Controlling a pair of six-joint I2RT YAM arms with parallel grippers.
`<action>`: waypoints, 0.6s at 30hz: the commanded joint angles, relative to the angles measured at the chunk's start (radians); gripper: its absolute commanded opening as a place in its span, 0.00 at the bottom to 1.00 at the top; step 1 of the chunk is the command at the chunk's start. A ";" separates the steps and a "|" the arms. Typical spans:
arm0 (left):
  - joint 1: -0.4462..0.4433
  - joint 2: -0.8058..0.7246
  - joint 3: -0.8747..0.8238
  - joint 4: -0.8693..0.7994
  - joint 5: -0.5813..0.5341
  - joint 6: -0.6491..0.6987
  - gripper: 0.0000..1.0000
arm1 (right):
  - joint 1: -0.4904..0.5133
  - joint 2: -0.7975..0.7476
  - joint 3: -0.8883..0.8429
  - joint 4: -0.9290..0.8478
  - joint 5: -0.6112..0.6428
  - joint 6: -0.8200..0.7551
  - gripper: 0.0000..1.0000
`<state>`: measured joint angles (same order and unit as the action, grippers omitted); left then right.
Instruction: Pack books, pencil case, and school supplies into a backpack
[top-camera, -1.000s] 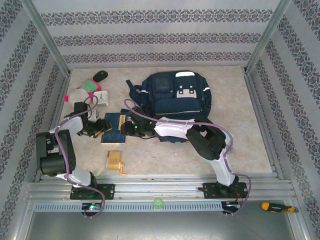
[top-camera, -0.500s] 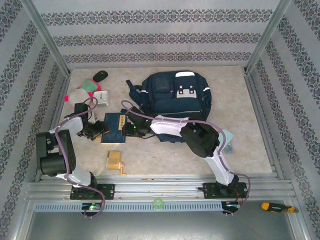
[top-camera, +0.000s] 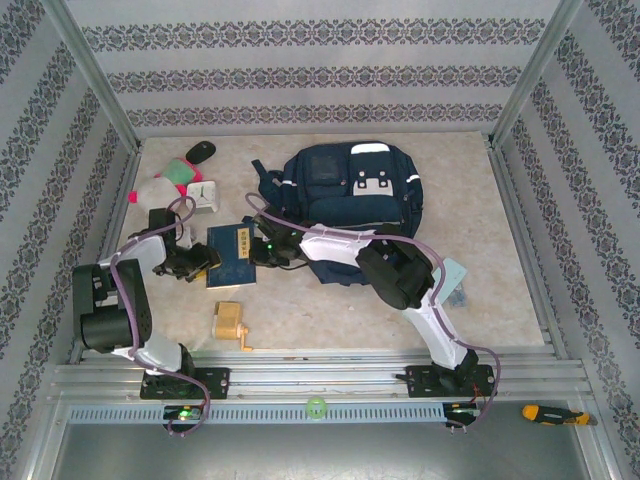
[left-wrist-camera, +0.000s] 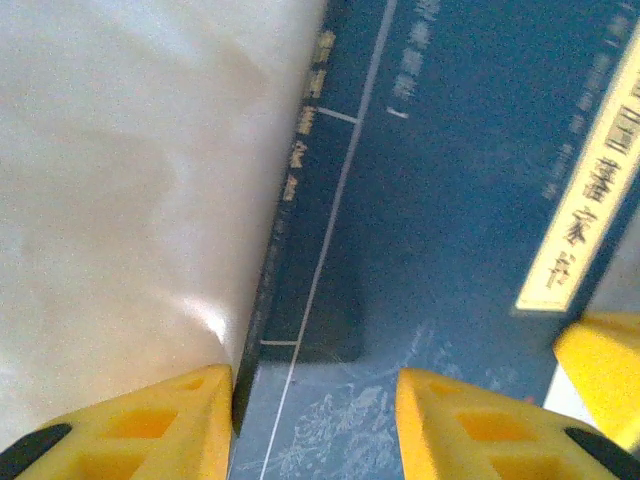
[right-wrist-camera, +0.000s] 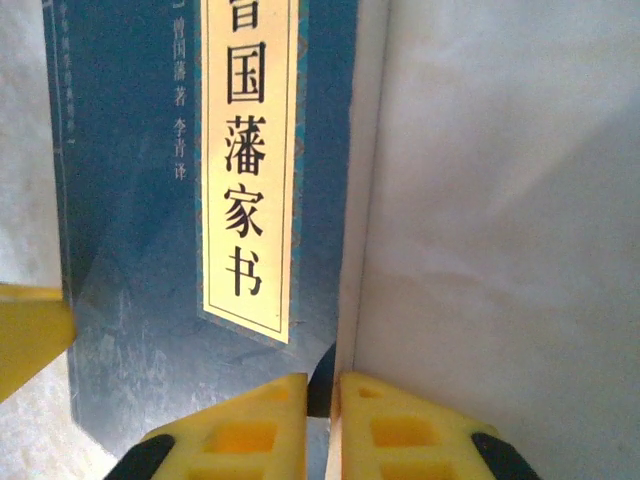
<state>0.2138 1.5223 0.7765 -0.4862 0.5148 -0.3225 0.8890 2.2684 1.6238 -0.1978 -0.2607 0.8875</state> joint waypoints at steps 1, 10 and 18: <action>-0.005 -0.089 -0.018 0.026 0.151 -0.019 0.45 | 0.014 0.052 0.034 0.001 -0.057 -0.003 0.09; -0.007 -0.118 -0.072 0.113 0.204 -0.077 0.43 | 0.018 0.041 0.032 0.001 -0.062 -0.002 0.06; -0.016 -0.133 -0.089 0.192 0.232 -0.130 0.39 | 0.014 0.027 0.016 0.015 -0.060 0.005 0.06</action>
<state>0.2241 1.4029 0.6968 -0.3931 0.5701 -0.4049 0.8738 2.2780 1.6409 -0.2062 -0.2626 0.8875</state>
